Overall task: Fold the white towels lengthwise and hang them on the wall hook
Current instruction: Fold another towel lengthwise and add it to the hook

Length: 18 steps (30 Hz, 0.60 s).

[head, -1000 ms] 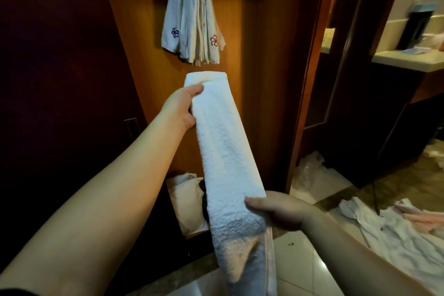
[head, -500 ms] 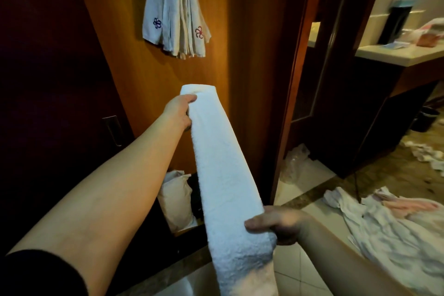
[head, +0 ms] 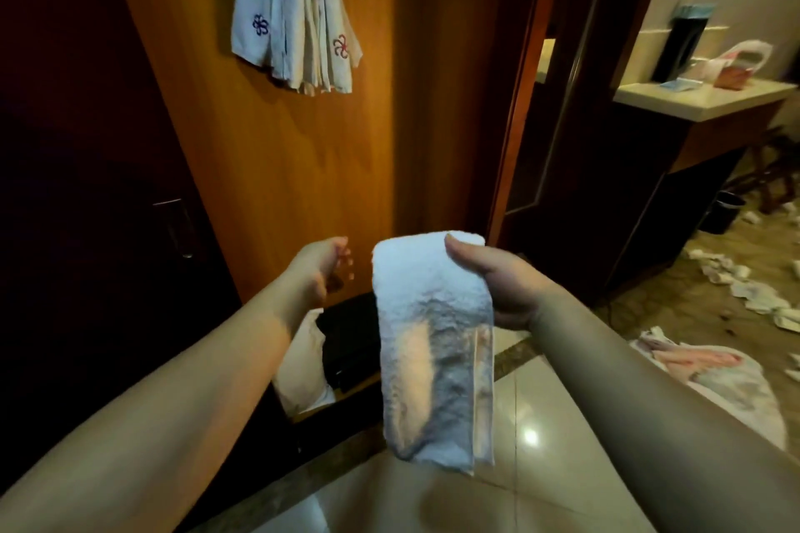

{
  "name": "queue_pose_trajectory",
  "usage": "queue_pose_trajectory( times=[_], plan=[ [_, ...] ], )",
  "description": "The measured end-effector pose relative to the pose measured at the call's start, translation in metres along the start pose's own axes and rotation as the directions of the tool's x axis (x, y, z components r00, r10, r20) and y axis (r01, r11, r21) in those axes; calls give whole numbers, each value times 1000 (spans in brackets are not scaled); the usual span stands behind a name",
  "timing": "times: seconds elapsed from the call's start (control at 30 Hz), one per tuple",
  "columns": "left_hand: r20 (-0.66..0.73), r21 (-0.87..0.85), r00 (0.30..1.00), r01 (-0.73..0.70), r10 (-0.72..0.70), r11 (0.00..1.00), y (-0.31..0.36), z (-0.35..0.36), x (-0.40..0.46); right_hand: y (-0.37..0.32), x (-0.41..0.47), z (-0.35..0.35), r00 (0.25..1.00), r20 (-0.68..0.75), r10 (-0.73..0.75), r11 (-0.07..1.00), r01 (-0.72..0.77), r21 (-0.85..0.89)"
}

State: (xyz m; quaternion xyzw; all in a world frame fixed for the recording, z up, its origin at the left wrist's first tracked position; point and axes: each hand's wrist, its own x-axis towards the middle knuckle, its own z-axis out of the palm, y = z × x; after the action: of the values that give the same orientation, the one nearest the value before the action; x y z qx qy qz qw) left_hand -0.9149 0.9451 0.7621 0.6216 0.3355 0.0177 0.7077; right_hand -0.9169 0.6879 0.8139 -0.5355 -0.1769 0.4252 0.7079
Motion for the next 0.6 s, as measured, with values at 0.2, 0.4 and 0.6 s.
queue_pose_trajectory(
  times=[0.2, 0.4, 0.6],
  plan=[
    [-257, 213, 676, -658, 691, 723, -50, 14, -88, -21, 14, 7, 967, -189, -173, 984, 176, -2],
    [136, 366, 666, -722, 734, 588, -60, 53, -134, -33, 25, 38, 907, -280, -314, 948, 317, -36],
    [68, 642, 552, -662, 831, 387, -40, 56, -125, -49, 34, 59, 859, -340, -382, 923, 374, -92]
  ],
)
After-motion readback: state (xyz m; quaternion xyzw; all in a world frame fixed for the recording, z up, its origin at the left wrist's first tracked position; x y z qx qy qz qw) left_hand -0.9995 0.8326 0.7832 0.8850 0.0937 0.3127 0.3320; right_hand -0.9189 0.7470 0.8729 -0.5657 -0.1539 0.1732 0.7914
